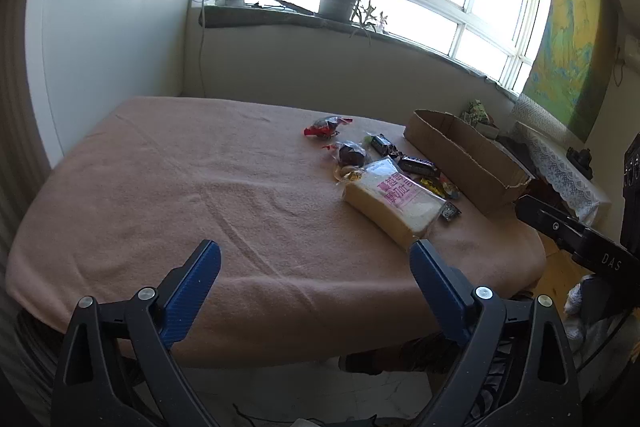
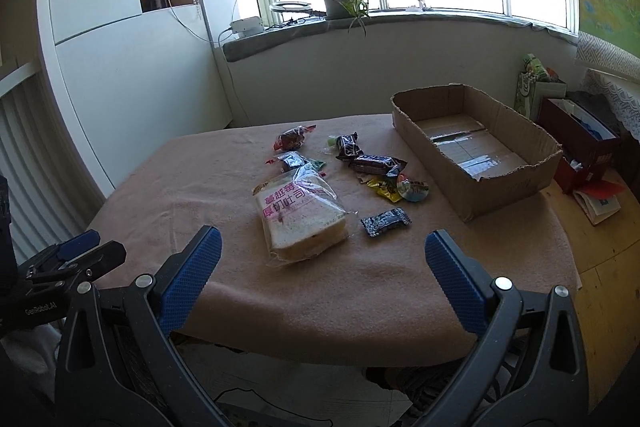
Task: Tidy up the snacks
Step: 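Move the right gripper to the bagged white bread and close on it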
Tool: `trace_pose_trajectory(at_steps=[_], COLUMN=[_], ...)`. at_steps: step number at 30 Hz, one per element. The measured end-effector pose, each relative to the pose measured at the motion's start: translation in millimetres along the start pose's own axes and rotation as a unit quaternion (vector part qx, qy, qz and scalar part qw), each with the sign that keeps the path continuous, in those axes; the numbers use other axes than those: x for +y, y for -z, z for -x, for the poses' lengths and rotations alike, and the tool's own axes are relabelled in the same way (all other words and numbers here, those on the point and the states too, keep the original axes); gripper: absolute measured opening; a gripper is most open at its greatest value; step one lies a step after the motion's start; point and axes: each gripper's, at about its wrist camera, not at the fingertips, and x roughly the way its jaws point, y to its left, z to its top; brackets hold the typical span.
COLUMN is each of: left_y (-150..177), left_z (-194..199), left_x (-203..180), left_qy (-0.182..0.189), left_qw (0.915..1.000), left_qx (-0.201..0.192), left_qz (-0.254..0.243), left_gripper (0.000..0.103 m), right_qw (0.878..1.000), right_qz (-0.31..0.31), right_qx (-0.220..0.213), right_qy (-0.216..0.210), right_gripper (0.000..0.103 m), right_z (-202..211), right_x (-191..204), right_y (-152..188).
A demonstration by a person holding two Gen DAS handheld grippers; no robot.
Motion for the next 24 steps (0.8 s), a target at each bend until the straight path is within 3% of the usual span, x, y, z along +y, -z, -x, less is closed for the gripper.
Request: trace_pose_trajectory(at_steps=[5,7,11,16,24], left_y=[-6.9,-9.3,-13.3,-14.6,-14.2], left_z=[-31.1,-43.7,-68.4,-95.8,-123.0], left_x=[-0.1,-5.0,-16.7,-24.1,-34.6], left_qy=[0.049,0.062,0.091,0.132,0.159], left_qw=[0.9974,0.9959,0.9916,0.9818,0.9719], left_qx=[0.04,0.052,0.081,0.121,0.158], left_qz=[0.035,0.042,0.044,0.063,0.071], left_gripper=[0.089,0.084,0.078,0.071,0.063], right_qw=[0.996,0.993,0.988,0.976,0.956], right_qz=[-0.024,-0.018,0.008,0.013,0.013], right_qx=[0.066,0.088,0.12,0.18,0.258], right_qy=[-0.062,-0.073,-0.098,-0.124,-0.139], right_gripper=[0.102,0.093,0.09,0.082,0.079], right_z=[-43.6,-60.7,-89.9,-131.4,-180.1], right_x=[-19.4,-20.1,-15.2,-17.3,-23.5], right_y=[-10.5,-15.6,-26.9,-45.0,-51.2])
